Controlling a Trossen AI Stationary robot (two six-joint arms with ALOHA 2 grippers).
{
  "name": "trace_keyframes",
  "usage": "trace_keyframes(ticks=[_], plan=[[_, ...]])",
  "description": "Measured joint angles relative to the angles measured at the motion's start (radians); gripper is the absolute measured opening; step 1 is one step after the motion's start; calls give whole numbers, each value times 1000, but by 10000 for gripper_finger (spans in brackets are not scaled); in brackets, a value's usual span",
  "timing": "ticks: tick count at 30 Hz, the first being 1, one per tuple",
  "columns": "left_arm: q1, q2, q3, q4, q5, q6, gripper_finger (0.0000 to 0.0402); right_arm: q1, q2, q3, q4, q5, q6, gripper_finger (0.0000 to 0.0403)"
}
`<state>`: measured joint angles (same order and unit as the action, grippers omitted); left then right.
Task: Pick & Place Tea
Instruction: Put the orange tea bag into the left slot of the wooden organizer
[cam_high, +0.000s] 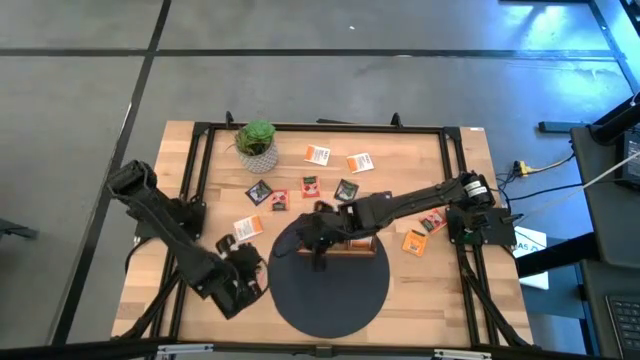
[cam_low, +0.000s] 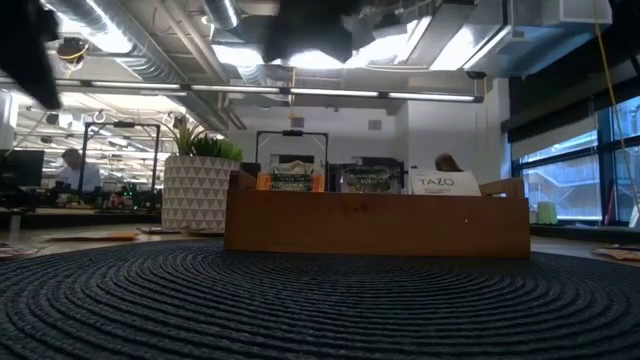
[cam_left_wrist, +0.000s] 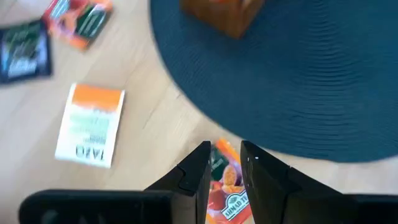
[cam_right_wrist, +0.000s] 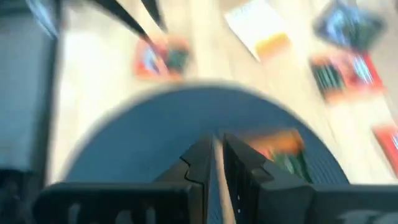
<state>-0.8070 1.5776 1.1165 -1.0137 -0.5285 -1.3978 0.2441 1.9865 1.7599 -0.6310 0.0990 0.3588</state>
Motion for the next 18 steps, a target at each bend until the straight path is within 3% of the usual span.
trace_keyframes(ticks=[5,11,18], plan=[[-26,104,0,-5,-6,-192,84,35,1,0,162,-8,5,45],[-29,228,0,41,119,-330,84,64,2,0,174,-10,34,49],[-45,304,1,205,121,-392,84,119,2,0,174,-16,93,103]])
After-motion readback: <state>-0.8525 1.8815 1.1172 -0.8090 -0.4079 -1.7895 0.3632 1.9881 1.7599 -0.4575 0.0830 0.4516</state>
